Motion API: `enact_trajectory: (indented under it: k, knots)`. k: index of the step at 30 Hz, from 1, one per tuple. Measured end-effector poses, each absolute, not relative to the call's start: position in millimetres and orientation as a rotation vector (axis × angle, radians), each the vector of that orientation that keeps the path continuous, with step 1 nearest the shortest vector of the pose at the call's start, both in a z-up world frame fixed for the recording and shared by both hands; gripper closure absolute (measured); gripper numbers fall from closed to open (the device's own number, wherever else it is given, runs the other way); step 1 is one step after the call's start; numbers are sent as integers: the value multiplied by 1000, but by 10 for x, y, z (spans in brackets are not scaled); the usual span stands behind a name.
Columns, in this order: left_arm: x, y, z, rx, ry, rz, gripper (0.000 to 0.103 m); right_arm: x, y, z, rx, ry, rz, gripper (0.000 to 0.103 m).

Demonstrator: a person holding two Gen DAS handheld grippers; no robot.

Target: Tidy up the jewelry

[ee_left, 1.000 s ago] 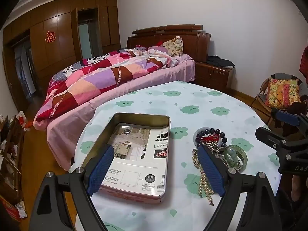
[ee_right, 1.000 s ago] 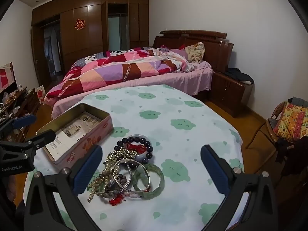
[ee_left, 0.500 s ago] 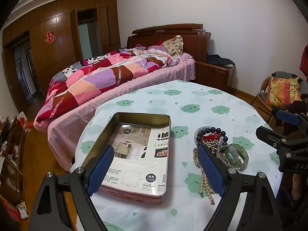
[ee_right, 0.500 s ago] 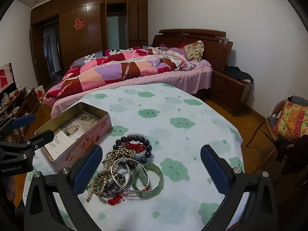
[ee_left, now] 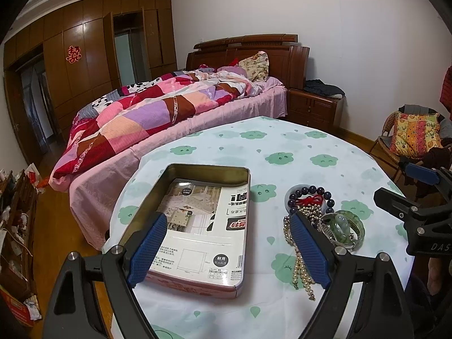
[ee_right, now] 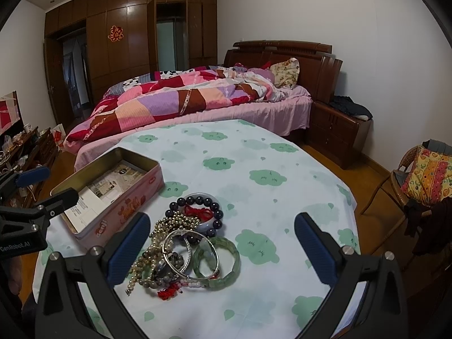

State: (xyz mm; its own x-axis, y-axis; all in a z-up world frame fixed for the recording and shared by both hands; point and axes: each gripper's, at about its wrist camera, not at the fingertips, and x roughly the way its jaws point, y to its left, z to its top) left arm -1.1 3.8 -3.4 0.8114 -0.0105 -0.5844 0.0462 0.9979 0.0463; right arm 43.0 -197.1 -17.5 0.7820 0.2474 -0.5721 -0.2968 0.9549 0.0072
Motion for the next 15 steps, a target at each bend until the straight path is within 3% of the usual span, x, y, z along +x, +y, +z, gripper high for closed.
enact_trajectory:
  k: [15]
  knots:
    - [-2, 30, -41, 60, 625, -29, 15, 432, -1968, -199, -86, 608, 294, 0]
